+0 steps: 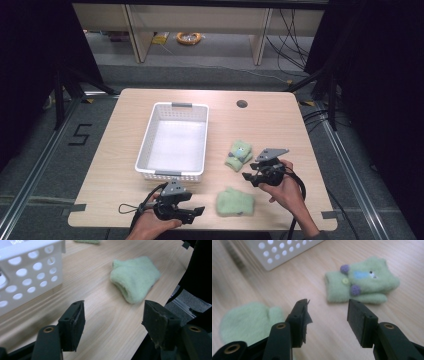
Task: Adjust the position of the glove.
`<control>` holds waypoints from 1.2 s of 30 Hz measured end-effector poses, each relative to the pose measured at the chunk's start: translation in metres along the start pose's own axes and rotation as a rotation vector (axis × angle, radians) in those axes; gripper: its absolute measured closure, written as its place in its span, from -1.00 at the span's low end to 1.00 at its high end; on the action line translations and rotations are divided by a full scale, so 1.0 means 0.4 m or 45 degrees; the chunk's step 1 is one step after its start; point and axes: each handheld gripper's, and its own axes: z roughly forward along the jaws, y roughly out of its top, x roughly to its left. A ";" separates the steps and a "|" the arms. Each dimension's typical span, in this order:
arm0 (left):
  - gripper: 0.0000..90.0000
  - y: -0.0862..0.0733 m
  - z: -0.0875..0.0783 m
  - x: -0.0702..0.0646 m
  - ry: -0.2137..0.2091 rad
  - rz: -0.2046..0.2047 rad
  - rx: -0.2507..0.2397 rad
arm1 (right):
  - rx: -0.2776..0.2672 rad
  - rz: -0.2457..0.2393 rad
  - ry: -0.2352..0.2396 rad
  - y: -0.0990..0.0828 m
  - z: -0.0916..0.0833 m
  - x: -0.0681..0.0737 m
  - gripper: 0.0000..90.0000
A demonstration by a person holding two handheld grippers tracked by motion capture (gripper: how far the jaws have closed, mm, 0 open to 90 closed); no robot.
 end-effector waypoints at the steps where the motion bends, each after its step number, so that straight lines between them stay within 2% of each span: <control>1: -0.32 -0.005 -0.001 0.004 0.002 0.007 0.009 | 0.017 -0.001 0.001 0.008 0.001 -0.004 0.14; 2: -0.33 -0.009 -0.001 0.004 0.004 -0.005 0.004 | 0.003 -0.005 -0.001 0.016 0.010 -0.008 0.13; 3: -0.36 -0.013 -0.002 0.005 0.007 -0.008 0.005 | 0.018 -0.001 0.009 0.026 0.014 -0.014 0.12; 4: -0.40 -0.017 -0.005 0.008 0.011 -0.009 0.015 | 0.016 0.010 0.009 0.040 0.033 -0.028 0.06; 6: -0.41 -0.024 -0.008 0.011 0.012 -0.038 0.007 | 0.013 0.007 -0.003 0.045 0.041 -0.034 0.06; 7: -0.42 -0.027 -0.015 0.018 0.022 0.000 0.033 | 0.017 0.011 -0.008 0.052 0.052 -0.043 0.06; 8: -0.43 -0.031 -0.013 0.014 0.014 -0.040 -0.005 | 0.036 0.013 -0.005 0.060 0.057 -0.050 0.06; 9: -0.43 -0.033 -0.019 0.019 0.014 -0.018 0.018 | 0.021 0.006 -0.014 0.064 0.069 -0.055 0.06; 11: -0.43 -0.039 -0.021 0.018 0.023 -0.058 0.003 | 0.027 0.012 -0.013 0.075 0.086 -0.063 0.06; 12: -0.43 -0.040 -0.025 0.019 0.012 -0.044 0.002 | 0.048 0.001 -0.010 0.082 0.092 -0.068 0.06; 13: -0.43 -0.041 -0.026 0.018 0.013 -0.056 -0.007 | 0.033 -0.004 -0.029 0.087 0.112 -0.076 0.06; 14: -0.43 -0.042 -0.031 0.022 0.012 -0.025 0.020 | 0.033 -0.004 -0.029 0.087 0.112 -0.076 0.06; 15: -0.43 -0.043 -0.032 0.021 0.014 -0.025 0.017 | 0.055 -0.002 -0.029 0.091 0.117 -0.082 0.06; 16: -0.43 -0.046 -0.028 0.015 0.013 -0.057 -0.019 | 0.068 0.000 -0.029 0.094 0.122 -0.087 0.08; 19: -0.43 -0.048 -0.029 0.014 0.012 -0.061 -0.011 | 0.081 0.029 -0.032 0.097 0.143 -0.100 0.09; 20: -0.43 -0.047 -0.029 0.015 0.015 -0.045 -0.010 | 0.084 0.023 -0.047 0.096 0.150 -0.104 0.09; 21: -0.43 -0.048 -0.027 0.014 0.007 -0.053 -0.021 | 0.081 0.034 -0.045 0.095 0.156 -0.106 0.09; 24: -0.43 -0.048 -0.030 0.021 0.012 -0.033 0.015 | 0.115 0.031 -0.044 0.094 0.168 -0.110 0.09; 26: -0.43 -0.051 -0.025 0.022 0.015 -0.051 0.003 | 0.115 0.016 -0.050 0.092 0.183 -0.112 0.09; 27: -0.43 -0.051 -0.024 0.022 0.025 -0.058 -0.002 | 0.124 0.034 -0.045 0.092 0.190 -0.111 0.09; 28: -0.43 -0.052 -0.025 0.025 0.032 -0.044 0.009 | 0.137 0.039 -0.036 0.093 0.189 -0.113 0.09; 29: -0.43 -0.052 -0.024 0.025 0.017 -0.060 0.001 | 0.126 0.040 -0.034 0.093 0.192 -0.116 0.09; 30: -0.43 -0.051 -0.025 0.026 0.018 -0.047 0.008 | 0.128 0.053 -0.025 0.094 0.193 -0.115 0.10; 32: -0.43 -0.051 -0.025 0.027 0.016 -0.046 0.006 | 0.126 0.039 -0.031 0.093 0.195 -0.119 0.11; 33: -0.43 -0.051 -0.023 0.025 0.021 -0.061 -0.010 | 0.128 0.048 -0.022 0.092 0.197 -0.120 0.11; 34: -0.43 -0.052 -0.022 0.025 0.022 -0.063 -0.014 | 0.117 0.061 0.003 0.087 0.202 -0.123 0.14; 36: -0.43 -0.051 -0.025 0.027 0.020 -0.058 -0.003 | 0.092 0.061 -0.005 0.082 0.208 -0.123 0.15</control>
